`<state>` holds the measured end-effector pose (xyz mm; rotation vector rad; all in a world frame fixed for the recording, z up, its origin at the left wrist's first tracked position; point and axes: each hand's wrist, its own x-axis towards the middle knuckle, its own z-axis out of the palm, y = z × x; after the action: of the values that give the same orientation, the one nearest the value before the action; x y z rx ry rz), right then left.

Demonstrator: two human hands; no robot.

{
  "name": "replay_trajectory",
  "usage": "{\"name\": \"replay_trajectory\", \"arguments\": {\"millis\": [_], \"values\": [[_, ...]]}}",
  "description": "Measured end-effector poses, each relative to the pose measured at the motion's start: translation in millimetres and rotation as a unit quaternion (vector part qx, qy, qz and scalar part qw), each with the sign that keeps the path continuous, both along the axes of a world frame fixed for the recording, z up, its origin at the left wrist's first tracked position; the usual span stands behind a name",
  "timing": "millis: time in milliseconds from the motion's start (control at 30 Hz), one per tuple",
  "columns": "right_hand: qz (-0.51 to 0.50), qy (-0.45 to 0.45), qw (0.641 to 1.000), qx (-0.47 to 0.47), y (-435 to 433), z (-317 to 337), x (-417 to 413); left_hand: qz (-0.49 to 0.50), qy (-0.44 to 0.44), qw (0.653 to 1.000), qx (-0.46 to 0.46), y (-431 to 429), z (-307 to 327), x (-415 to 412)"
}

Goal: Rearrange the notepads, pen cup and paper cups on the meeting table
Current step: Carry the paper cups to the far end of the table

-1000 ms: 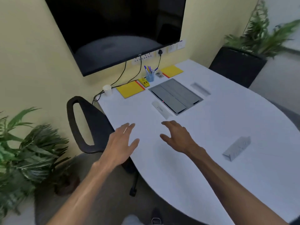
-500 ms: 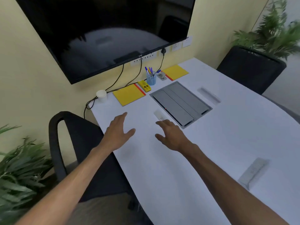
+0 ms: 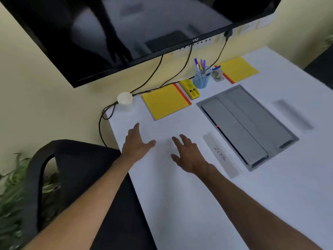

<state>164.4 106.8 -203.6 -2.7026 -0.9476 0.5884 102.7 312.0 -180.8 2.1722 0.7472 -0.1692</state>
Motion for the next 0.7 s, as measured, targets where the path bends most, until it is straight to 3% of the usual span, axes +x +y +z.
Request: {"name": "replay_trajectory", "arguments": {"millis": [167, 300, 500, 700], "values": [[0.027, -0.009, 1.000, -0.008, 43.2, -68.5, 29.4, 0.111, -0.042, 0.992, -0.044, 29.1, -51.3, 37.6], [-0.013, -0.023, 1.000, 0.010, 62.3, -103.3, 41.2, 0.205, -0.076, 0.975, -0.041, 50.0, -79.1, 66.1], [-0.075, -0.118, 0.990, -0.003, 75.7, -131.1, 37.8, 0.295, -0.130, 0.946, -0.044, 76.0, -113.5, 105.3], [-0.075, -0.128, 0.989, -0.007, 78.9, -135.7, 38.8, 0.368, -0.125, 0.921, 0.021, 102.7, -122.5, 147.4]]}}
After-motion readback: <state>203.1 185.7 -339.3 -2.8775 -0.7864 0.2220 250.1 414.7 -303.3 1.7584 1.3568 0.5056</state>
